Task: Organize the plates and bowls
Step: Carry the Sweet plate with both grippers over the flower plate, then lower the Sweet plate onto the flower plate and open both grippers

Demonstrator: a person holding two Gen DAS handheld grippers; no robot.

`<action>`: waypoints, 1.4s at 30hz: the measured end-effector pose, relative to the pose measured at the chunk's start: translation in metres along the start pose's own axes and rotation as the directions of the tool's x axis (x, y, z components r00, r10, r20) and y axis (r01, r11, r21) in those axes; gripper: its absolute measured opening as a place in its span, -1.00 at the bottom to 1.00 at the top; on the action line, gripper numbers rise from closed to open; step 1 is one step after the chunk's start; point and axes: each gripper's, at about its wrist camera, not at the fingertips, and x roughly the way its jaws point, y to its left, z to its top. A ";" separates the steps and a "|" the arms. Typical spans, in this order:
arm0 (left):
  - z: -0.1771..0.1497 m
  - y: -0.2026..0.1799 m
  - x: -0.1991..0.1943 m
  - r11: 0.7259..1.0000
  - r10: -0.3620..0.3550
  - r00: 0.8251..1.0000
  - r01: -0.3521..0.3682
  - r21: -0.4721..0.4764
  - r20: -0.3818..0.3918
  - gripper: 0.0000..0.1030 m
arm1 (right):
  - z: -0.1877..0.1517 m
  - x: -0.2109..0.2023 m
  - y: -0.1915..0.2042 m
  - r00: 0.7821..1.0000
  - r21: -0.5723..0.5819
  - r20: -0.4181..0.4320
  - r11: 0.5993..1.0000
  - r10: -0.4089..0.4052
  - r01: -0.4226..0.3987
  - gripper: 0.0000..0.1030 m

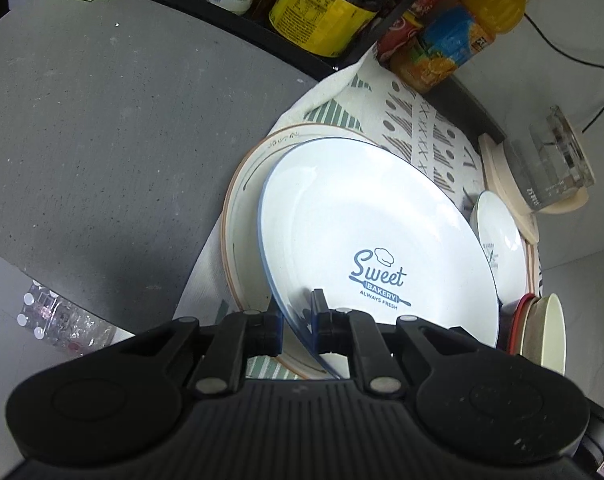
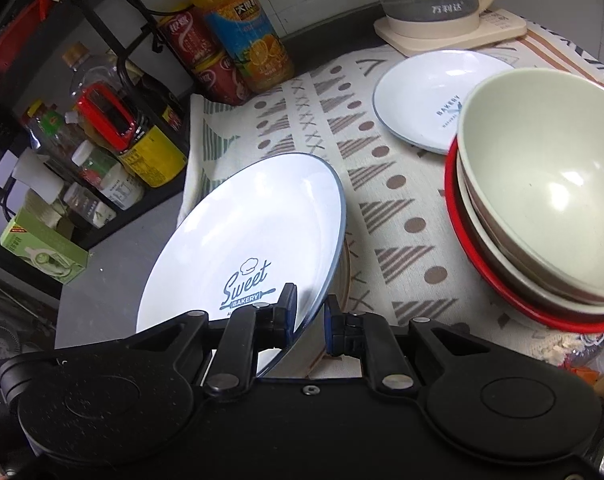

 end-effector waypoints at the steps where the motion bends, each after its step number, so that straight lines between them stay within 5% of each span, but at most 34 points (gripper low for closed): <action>1: 0.000 0.001 0.001 1.000 0.002 1.000 -0.002 0.001 -0.006 -0.78 | -0.001 0.000 0.000 1.000 0.000 -0.002 1.000 -0.005 0.005 -0.75; 19: 0.004 -0.013 0.005 0.984 0.052 0.996 -0.040 0.174 -0.067 -0.67 | -0.009 0.003 0.000 0.998 -0.008 -0.036 0.998 -0.056 0.056 -0.74; 26: 0.014 -0.003 -0.003 0.989 0.033 0.995 -0.019 0.144 -0.099 -0.62 | -0.007 0.005 0.008 0.993 -0.038 -0.070 0.995 -0.090 0.087 -0.74; 30: 0.015 -0.003 -0.008 0.975 0.097 0.994 -0.086 0.204 -0.042 -0.29 | -0.009 0.013 0.011 0.989 -0.049 -0.093 0.992 -0.117 0.113 -0.74; 42: 0.032 0.013 0.013 0.973 0.121 0.990 -0.105 0.205 -0.070 -0.25 | -0.004 0.036 0.014 0.981 -0.061 -0.127 0.988 -0.150 0.143 -0.65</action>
